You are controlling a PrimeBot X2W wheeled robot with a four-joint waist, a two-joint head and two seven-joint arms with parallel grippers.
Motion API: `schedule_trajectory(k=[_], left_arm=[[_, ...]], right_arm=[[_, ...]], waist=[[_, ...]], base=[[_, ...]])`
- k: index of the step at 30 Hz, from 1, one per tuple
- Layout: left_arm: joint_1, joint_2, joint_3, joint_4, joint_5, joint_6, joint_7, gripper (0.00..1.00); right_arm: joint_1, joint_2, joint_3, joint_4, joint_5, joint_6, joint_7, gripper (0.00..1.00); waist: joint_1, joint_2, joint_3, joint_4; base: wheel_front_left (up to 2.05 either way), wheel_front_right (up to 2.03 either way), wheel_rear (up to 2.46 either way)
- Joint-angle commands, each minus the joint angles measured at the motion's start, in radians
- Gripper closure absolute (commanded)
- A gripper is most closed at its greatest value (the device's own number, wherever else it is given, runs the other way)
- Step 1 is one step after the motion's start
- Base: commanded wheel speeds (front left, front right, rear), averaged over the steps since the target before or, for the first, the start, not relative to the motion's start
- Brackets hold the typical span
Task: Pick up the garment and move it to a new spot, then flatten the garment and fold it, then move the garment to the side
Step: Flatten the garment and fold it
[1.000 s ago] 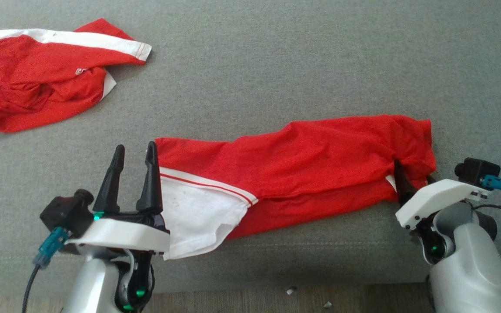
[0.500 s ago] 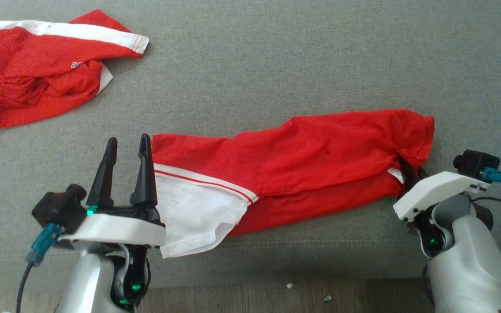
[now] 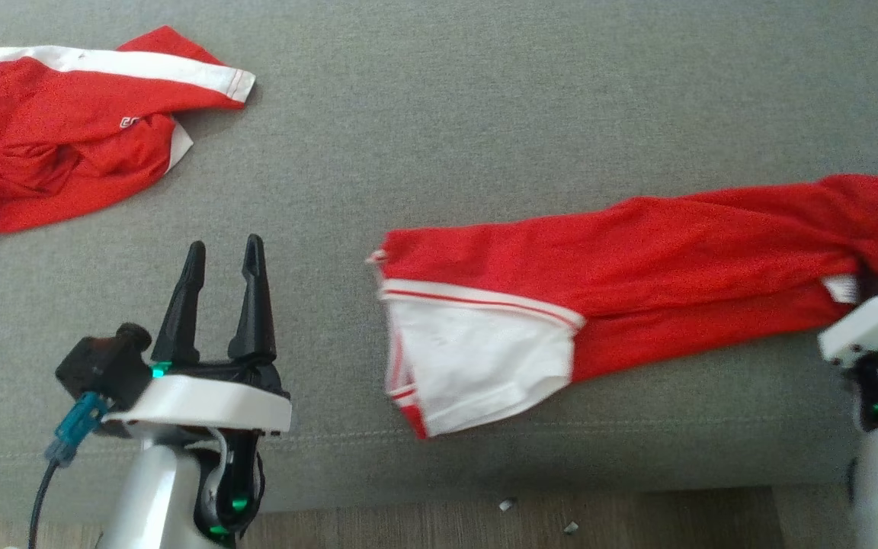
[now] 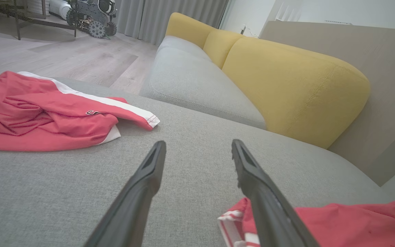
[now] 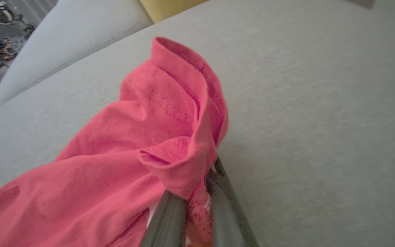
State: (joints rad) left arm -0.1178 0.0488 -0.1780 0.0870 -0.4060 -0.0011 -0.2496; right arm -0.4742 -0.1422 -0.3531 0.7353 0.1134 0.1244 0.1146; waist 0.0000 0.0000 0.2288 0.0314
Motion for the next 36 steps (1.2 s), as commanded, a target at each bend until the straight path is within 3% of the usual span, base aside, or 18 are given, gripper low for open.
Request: schedule_trajectory(k=[1,5,9,26,36], left_arm=[[-0.030,0.002,0.038,-0.036,0.003,-0.002,-0.012,0.00],[-0.028,0.002,0.040,-0.036,0.001,-0.002,-0.012,0.00],[-0.025,0.002,0.039,-0.031,-0.002,-0.002,-0.012,0.00],[0.008,0.002,0.029,-0.023,-0.020,0.006,-0.012,0.00],[0.006,0.001,0.016,-0.030,-0.029,0.012,-0.012,0.00]], right_arm=[[-0.030,-0.010,-0.001,-0.044,-0.030,0.006,-0.011,1.00],[-0.034,0.029,-0.060,-0.083,-0.112,0.006,0.003,1.00],[-0.025,0.065,-0.016,-0.136,-0.114,0.006,0.012,1.00],[0.185,0.092,0.520,-0.565,0.354,0.006,0.161,1.00],[0.226,0.092,0.741,-0.534,0.484,0.006,0.119,1.00]], waist=[[0.0000,0.0000,0.000,-0.001],[0.0000,0.0000,-0.005,-0.007],[0.0000,0.0000,-0.024,-0.015],[0.0000,0.0000,-0.121,0.010],[0.0000,0.0000,-0.108,0.062]], base=[[0.00,0.00,0.00],[0.00,0.00,0.00],[0.00,0.00,0.00],[0.00,0.00,0.00],[0.00,0.00,0.00]])
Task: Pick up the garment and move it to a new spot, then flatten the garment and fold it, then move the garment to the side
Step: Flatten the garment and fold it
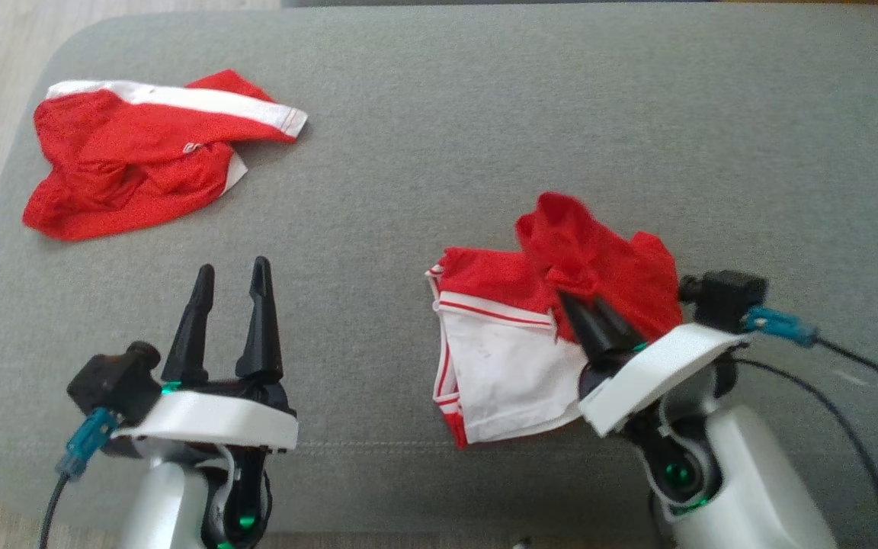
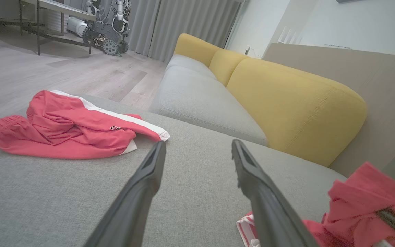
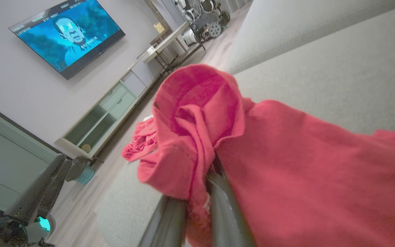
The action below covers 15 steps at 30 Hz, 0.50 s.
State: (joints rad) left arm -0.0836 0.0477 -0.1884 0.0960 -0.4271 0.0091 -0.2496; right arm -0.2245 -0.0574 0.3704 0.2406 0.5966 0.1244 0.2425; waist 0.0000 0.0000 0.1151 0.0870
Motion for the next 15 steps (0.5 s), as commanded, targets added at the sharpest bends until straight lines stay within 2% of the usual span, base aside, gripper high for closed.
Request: schedule_trajectory(k=[1,11,12,13,15], left_arm=[[-0.030,0.003,0.023,-0.040,-0.010,0.003,-0.012,0.00],[-0.049,0.003,0.001,-0.044,-0.024,0.009,-0.012,0.00],[-0.051,0.003,-0.001,-0.044,-0.025,0.010,-0.012,0.00],[-0.052,0.003,-0.002,-0.044,-0.026,0.010,-0.012,0.00],[-0.053,0.003,-0.002,-0.042,-0.026,0.011,-0.012,0.00]], right_arm=[[-0.027,0.007,0.034,-0.019,0.004,0.006,-0.021,1.00],[-0.129,0.007,0.160,0.229,0.046,0.006,-0.152,1.00],[-0.139,0.007,0.175,0.250,0.053,0.006,-0.159,0.57],[-0.148,0.007,0.194,0.266,0.062,0.006,-0.161,0.00],[-0.161,0.007,0.237,0.285,0.082,0.006,-0.163,0.00]], waist=[[0.0000,0.0000,0.011,0.013],[0.0000,0.0000,0.069,0.075],[0.0000,0.0000,0.074,0.080],[0.0000,0.0000,0.078,0.084],[0.0000,0.0000,0.082,0.088]], base=[[0.00,0.00,0.00],[0.00,0.00,0.00],[0.00,0.00,0.00],[0.00,0.00,0.00],[0.00,0.00,0.00]])
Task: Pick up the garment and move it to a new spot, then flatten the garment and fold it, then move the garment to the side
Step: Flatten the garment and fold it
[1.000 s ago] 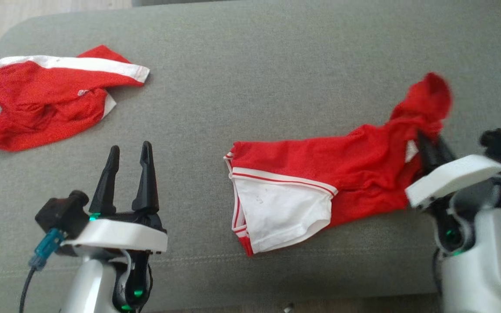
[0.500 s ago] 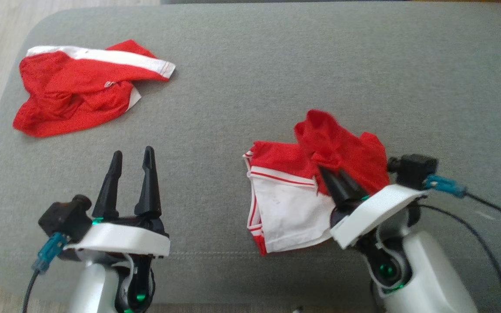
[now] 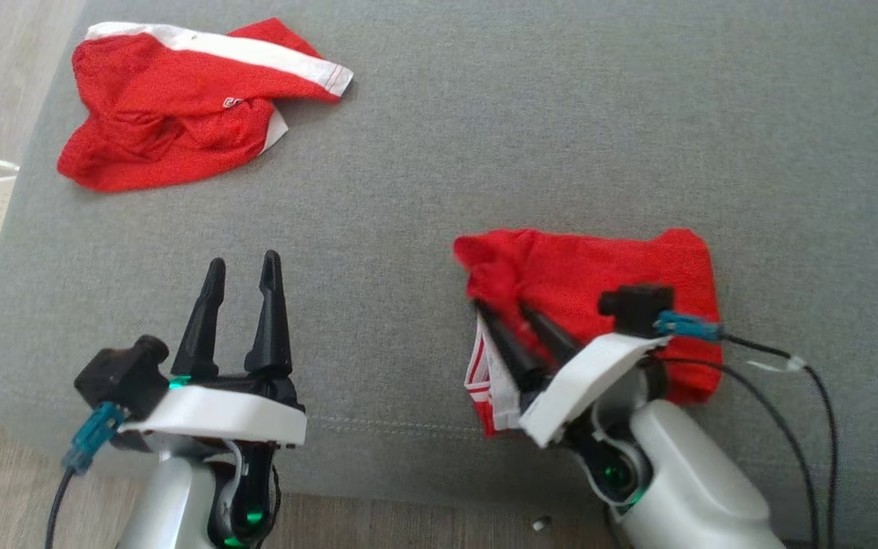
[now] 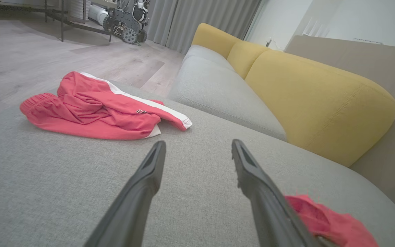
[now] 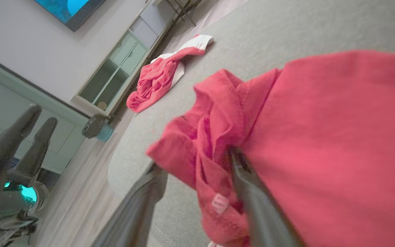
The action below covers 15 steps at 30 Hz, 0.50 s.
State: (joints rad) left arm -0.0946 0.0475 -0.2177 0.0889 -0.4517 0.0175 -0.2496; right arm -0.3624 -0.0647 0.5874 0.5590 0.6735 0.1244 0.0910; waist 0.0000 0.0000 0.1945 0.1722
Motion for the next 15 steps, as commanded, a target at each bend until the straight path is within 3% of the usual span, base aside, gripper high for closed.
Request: schedule_trajectory(k=[1,9,15], left_arm=[[-0.041,0.003,0.028,-0.034,-0.002,0.003,-0.012,0.00],[-0.034,0.003,0.033,-0.025,-0.003,0.008,-0.012,0.00],[-0.020,0.003,0.037,-0.027,0.001,0.007,-0.012,0.00]], right_arm=[[-0.028,0.014,0.038,-0.026,0.012,0.006,-0.013,0.00],[-0.038,0.014,0.069,-0.014,0.040,0.006,-0.044,0.00],[-0.047,0.014,-0.044,-0.034,-0.046,0.006,-0.062,0.00]], waist=[[0.0000,0.0000,0.003,0.003],[0.0000,0.0000,-0.029,-0.022],[0.0000,0.0000,-0.065,-0.067]], base=[[0.00,0.00,0.00],[0.00,0.00,0.00],[0.00,0.00,0.00]])
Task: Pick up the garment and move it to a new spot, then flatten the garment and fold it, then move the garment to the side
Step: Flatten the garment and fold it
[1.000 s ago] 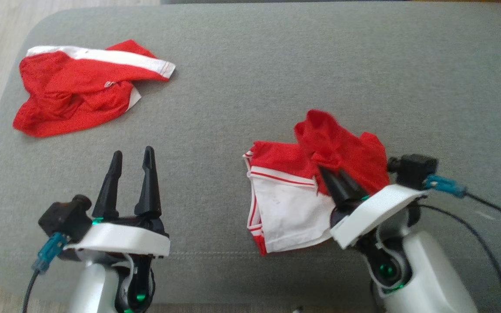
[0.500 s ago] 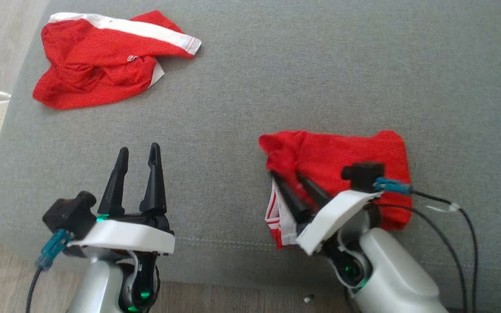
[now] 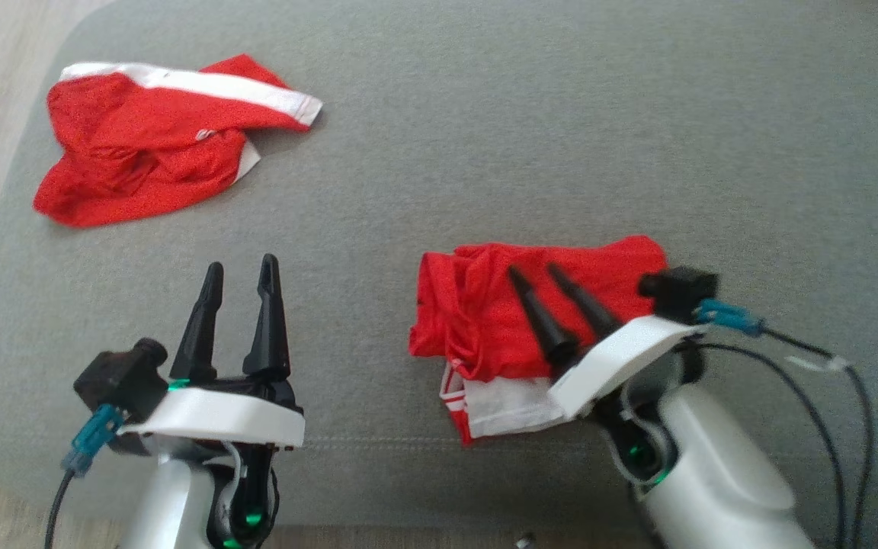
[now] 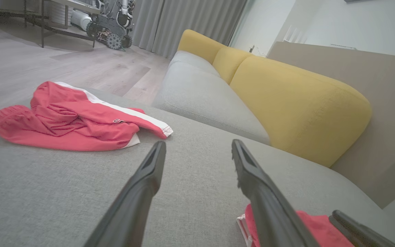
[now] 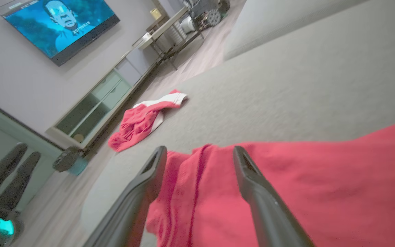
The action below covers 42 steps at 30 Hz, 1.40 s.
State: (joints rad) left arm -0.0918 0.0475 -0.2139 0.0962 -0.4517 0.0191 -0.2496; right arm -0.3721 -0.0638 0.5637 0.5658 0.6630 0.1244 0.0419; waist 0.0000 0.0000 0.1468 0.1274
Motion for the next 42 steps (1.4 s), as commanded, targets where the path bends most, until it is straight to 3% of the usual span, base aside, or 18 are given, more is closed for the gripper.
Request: schedule_trajectory(k=[1,8,17,25,37,38,39,42], left_arm=[[-0.021,0.003,0.033,-0.035,0.001,0.005,-0.012,0.00],[-0.015,0.003,0.023,-0.052,-0.001,0.007,-0.012,0.00],[-0.010,0.003,0.013,-0.074,0.030,0.014,-0.012,0.00],[0.047,0.003,-0.007,-0.113,0.096,0.041,-0.012,0.00],[0.036,0.003,-0.019,-0.115,0.101,0.039,-0.012,0.00],[0.035,0.003,-0.020,-0.114,0.099,0.040,-0.012,0.00],[0.034,0.003,-0.021,-0.114,0.097,0.041,-0.012,0.00],[0.030,0.003,-0.027,-0.112,0.089,0.041,-0.012,0.00]], right_arm=[[-0.040,0.013,-0.050,-0.047,-0.069,0.006,-0.015,0.00],[-0.005,-0.007,-0.286,-0.193,-0.437,0.006,-0.044,0.00],[0.111,-0.039,-0.407,-0.340,-0.632,0.006,-0.159,0.00],[0.216,-0.009,-0.464,-0.375,-0.706,0.006,-0.240,0.00],[0.200,0.008,-0.430,-0.358,-0.722,0.006,-0.243,0.00],[0.195,0.009,-0.420,-0.355,-0.719,0.006,-0.242,0.33],[0.189,0.009,-0.406,-0.350,-0.715,0.006,-0.241,1.00],[0.165,0.011,-0.349,-0.326,-0.693,0.006,-0.233,1.00]], waist=[[0.0000,0.0000,-0.022,-0.030],[0.0000,0.0000,-0.035,-0.084],[0.0000,0.0000,-0.034,-0.105],[0.0000,0.0000,-0.038,-0.114],[0.0000,0.0000,-0.011,-0.072],[0.0000,0.0000,-0.007,-0.065],[0.0000,0.0000,-0.002,-0.057],[0.0000,0.0000,0.015,-0.033]], base=[[0.00,0.00,0.00],[0.00,0.00,0.00],[0.00,0.00,0.00],[0.00,0.00,0.00],[0.00,0.00,0.00],[0.00,0.00,0.00],[0.00,0.00,0.00],[0.00,0.00,0.00]])
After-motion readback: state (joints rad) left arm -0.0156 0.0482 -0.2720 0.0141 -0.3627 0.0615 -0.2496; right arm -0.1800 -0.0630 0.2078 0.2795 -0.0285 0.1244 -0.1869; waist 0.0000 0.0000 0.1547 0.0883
